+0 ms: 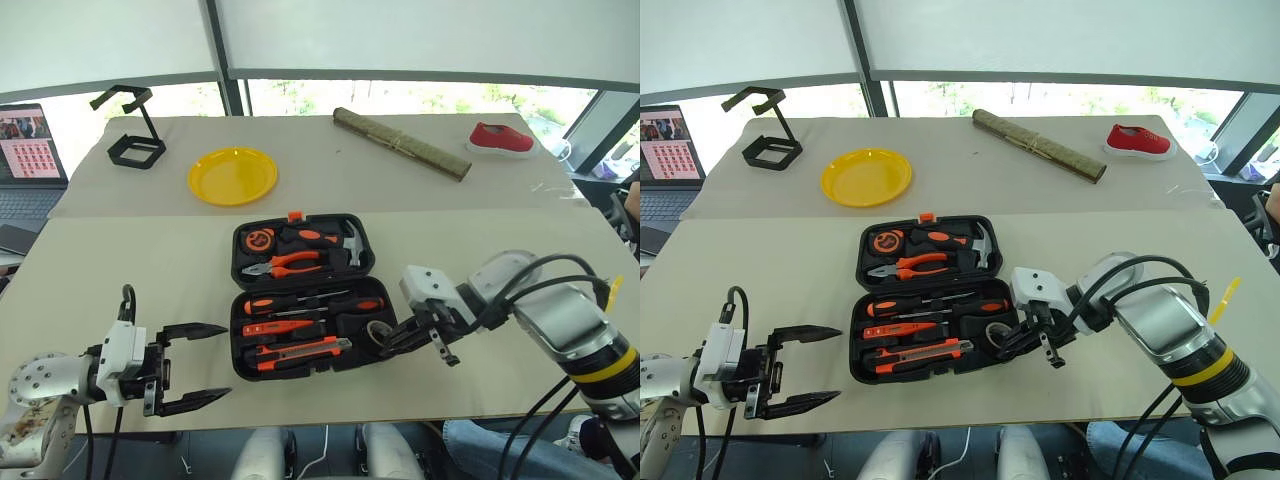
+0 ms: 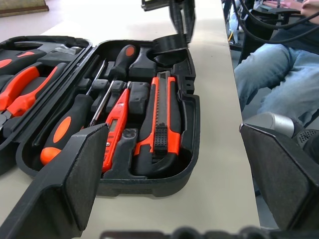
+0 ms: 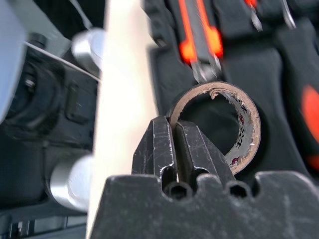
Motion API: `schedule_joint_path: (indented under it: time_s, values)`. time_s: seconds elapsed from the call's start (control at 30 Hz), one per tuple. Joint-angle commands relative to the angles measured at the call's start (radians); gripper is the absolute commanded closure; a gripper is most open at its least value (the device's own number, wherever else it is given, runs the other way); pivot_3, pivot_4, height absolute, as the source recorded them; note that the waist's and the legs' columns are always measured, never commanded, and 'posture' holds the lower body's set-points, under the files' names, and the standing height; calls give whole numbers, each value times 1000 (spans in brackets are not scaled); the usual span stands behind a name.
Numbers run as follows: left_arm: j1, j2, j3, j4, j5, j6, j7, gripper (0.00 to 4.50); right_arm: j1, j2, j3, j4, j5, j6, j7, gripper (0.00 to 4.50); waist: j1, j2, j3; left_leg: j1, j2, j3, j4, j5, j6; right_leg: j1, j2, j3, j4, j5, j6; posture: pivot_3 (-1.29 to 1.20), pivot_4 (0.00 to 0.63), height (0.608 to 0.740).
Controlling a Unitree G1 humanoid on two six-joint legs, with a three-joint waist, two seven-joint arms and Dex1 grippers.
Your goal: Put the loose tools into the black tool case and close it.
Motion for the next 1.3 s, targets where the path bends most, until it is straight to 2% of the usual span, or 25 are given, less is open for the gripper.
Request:
schedule_joint_path:
  time_s: [0.03, 0.2, 0.37, 0.47, 0.53, 0.6, 0.67, 0.7, 0.73, 0.77, 0.8, 0.83, 0.93, 1.03, 1.07, 1.3]
  values:
    - [12, 4, 13, -15, -11, -13, 3, 0, -5, -3, 29, 6, -59, 3, -36, 4470, 0, 0, 0, 0, 0, 0, 0, 0, 0, 0, 0, 0, 0, 0, 0, 0, 150, 740]
    - [14, 9, 28, -8, -11, -14, 15, 0, -19, 3, 89, 0, -106, 45, -59, 4470, 6, -1, 0, 0, 0, 0, 2, 0, 0, 1, 1, -1, 0, 0, 1, 0, 150, 740]
    - [12, 12, 61, -14, -30, 39, 80, 0, -17, 27, 71, -24, -56, 43, -41, 2803, 9, -2, -1, 0, 0, 0, 3, 0, 1, 2, 2, -1, 0, 0, 1, 0, 150, 740]
    - [21, 18, 89, -20, -37, 96, 134, 0, -17, 21, 10, -26, 30, 55, 16, 1854, 10, -2, -1, -1, 0, -1, 3, -1, 1, 1, 2, -1, 0, 0, 1, 0, 150, 740]
    - [24, 9, 122, -16, -59, 147, 191, 0, -20, 42, -80, 3, 130, 91, 30, 1106, 9, -3, 0, -1, 1, -1, 3, -1, 1, 1, 3, -1, 0, 0, 1, 0, 150, 740]
    - [24, 4, 143, -10, -75, 193, 237, 0, -21, 40, -133, 34, 184, 85, 55, 1106, 9, -3, 0, -2, 1, -1, 4, -1, 2, 1, 3, 0, 0, 0, 1, 0, 150, 740]
    - [9, -17, 167, 10, -80, 239, 325, 529, -35, 65, -219, 130, 207, 60, 16, 1051, 9, -3, 0, -1, 1, -1, 4, -1, 2, 2, 3, 0, 0, 0, 1, 0, 150, 740]
    - [-5, -28, 174, 21, -70, 261, 380, 777, -45, 88, -266, 186, 220, 47, -12, 1051, 9, -3, 0, -1, 1, -1, 5, -1, 2, 3, 3, 0, 1, 0, 2, 0, 150, 740]
    - [-24, -40, 168, 32, -50, 278, 435, 1199, -51, 118, -304, 260, 191, -25, -65, 1323, 9, -3, 0, 0, 1, -1, 5, -1, 1, 3, 3, 0, 1, 1, 2, 0, 150, 740]
    - [-41, -49, 158, 37, -29, 290, 480, 1435, -52, 138, -322, 314, 152, -87, -111, 1588, 9, -4, 0, -1, 1, -1, 6, -1, 1, 3, 4, 0, 2, 1, 2, 0, 150, 740]
    - [-58, -57, 147, 41, -16, 304, 517, 1901, -51, 151, -328, 356, 118, -145, -133, 1824, 11, -4, 0, 0, 1, -1, 6, -1, 1, 3, 4, 0, 2, 1, 2, 0, 150, 740]
    - [-71, -62, 140, 43, -9, 315, 537, 2178, -50, 158, -326, 381, 95, -185, -141, 2109, 12, -4, 0, 0, 1, -1, 7, -1, 1, 3, 5, 1, 3, 1, 2, 0, 150, 740]
    - [-148, -113, 88, 52, 13, 374, 650, 3370, -44, 206, -292, 526, -70, -448, -270, 3231, 16, -4, 0, -1, 1, -1, 8, -1, 1, 2, 5, 2, 3, 1, 2, 0, 150, 740]
    - [-208, -156, 18, 63, 41, 428, 710, 4489, -64, 269, -274, 654, -155, -584, -353, 4296, 15, -4, 0, -1, 0, 0, 8, -1, 1, 2, 6, 2, 3, 2, 3, 0, 150, 740]
    - [-223, -162, -8, 64, 55, 440, 717, 4500, -72, 283, -267, 688, -176, -614, -363, 4439, 14, -4, 0, -1, 0, 1, 8, 0, 1, 2, 6, 3, 3, 2, 3, 0, 150, 740]
    - [-286, -172, -127, 102, 107, 481, 714, 4500, -63, 341, -214, 749, -223, -685, -323, 4439, 0, -4, 0, -1, 1, 1, 7, 0, 0, 2, 7, 3, 3, 2, 2, 0, 150, 740]
